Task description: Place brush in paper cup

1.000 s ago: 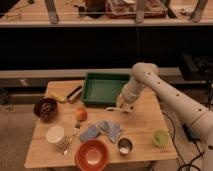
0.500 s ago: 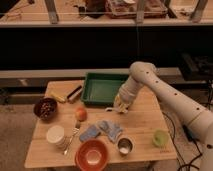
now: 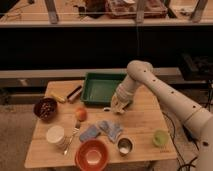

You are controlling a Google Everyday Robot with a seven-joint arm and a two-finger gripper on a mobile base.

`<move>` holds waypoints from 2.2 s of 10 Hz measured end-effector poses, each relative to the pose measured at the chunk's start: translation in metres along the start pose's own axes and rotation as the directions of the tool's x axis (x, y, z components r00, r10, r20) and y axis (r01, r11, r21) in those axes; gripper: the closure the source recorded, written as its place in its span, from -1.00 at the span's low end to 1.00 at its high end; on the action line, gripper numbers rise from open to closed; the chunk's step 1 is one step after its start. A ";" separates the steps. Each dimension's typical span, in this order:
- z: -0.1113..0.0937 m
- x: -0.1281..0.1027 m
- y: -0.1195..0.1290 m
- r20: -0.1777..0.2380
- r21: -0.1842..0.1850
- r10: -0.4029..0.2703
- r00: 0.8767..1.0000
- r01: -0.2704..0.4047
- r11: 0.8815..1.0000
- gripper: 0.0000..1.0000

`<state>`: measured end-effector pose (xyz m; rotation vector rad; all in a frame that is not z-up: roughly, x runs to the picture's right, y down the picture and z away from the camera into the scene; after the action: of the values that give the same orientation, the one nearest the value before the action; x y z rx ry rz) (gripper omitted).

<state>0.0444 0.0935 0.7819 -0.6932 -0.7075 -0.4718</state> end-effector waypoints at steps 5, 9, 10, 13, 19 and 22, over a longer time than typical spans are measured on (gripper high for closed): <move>0.002 -0.078 -0.055 0.103 -0.024 -0.121 0.987 0.124 0.992 1.00; -0.014 -0.122 -0.078 0.225 -0.003 -0.209 0.952 0.215 0.977 1.00; -0.013 -0.125 -0.079 0.260 -0.001 -0.217 0.941 0.226 0.974 1.00; -0.009 -0.149 -0.089 0.347 0.000 -0.284 0.894 0.303 0.953 1.00; -0.009 -0.189 -0.094 0.395 -0.037 -0.356 0.847 0.402 0.915 1.00; -0.008 -0.189 -0.093 0.401 -0.036 -0.354 0.845 0.400 0.916 1.00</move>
<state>-0.1356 0.0543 0.6794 -0.7707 -1.2130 -0.7558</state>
